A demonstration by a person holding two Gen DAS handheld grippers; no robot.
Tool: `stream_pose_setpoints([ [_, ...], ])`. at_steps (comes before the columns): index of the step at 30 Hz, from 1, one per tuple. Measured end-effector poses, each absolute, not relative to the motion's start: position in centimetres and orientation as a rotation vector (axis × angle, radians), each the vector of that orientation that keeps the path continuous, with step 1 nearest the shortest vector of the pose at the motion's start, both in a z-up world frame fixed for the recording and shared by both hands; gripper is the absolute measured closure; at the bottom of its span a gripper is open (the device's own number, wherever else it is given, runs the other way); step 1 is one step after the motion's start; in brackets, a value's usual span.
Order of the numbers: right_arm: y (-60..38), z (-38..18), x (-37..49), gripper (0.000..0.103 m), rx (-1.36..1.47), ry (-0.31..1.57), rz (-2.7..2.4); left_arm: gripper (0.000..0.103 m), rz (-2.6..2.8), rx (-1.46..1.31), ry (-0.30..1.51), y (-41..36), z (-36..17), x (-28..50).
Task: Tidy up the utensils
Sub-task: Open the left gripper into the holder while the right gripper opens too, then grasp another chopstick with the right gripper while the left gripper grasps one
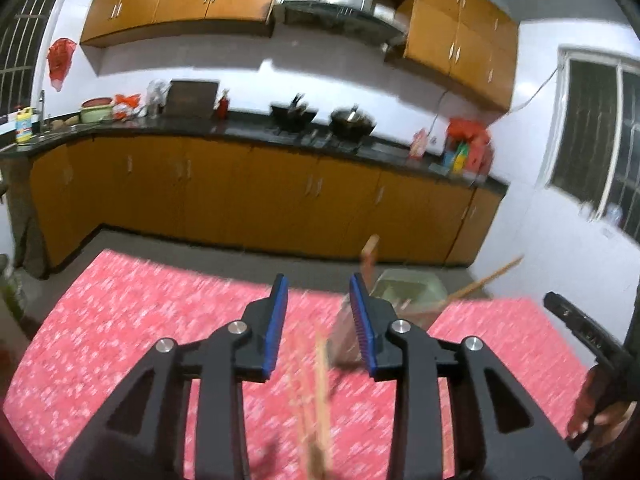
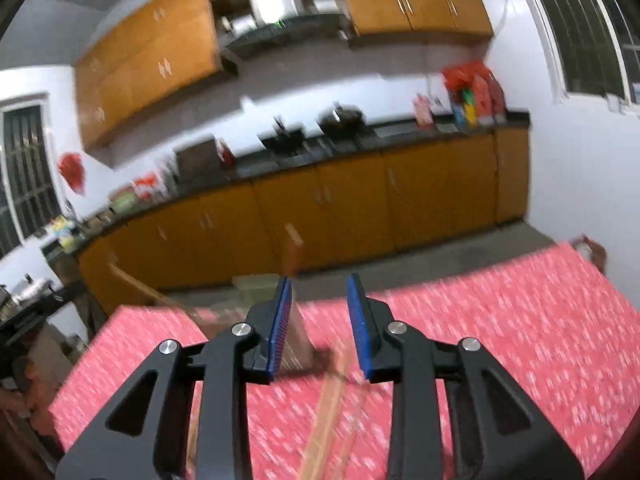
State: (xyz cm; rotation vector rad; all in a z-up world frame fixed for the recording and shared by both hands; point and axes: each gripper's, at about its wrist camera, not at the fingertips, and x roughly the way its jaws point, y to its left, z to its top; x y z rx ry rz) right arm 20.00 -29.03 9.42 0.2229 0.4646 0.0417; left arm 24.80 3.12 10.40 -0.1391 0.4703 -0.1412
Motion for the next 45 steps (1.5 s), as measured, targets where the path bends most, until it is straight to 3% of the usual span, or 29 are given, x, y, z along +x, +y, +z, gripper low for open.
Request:
stream_pose_setpoints([
  [8,-27.9,-2.0,21.9,0.078,0.235,0.822,0.047,0.07,-0.086,-0.122,0.74,4.4,1.3,25.7],
  [14,-26.2,-5.5,22.3,0.078,0.185,0.891,0.043,0.07,-0.097,-0.152,0.849,4.8,-3.0,25.9],
  [17,-25.6,-6.2,22.4,0.079,0.158,0.902,0.03,0.07,-0.107,-0.161,0.876,4.6,-4.0,26.1],
  [21,-25.8,-6.5,22.2,0.095,0.113,0.88,-0.005,0.07,-0.127,-0.166,0.899,4.2,-5.0,26.4],
  [26,-27.5,-6.5,22.3,0.095,0.137,0.873,-0.071,0.071,-0.147,-0.158,0.923,3.4,-6.1,26.6],
  [34,-28.7,-6.6,22.3,0.095,0.148,0.871,-0.093,0.085,-0.169,-0.143,0.945,2.1,-7.1,27.5],
  [45,-28.3,-6.6,22.3,0.095,0.132,0.87,-0.082,0.094,-0.148,-0.065,0.942,0.4,-8.0,27.6],
])
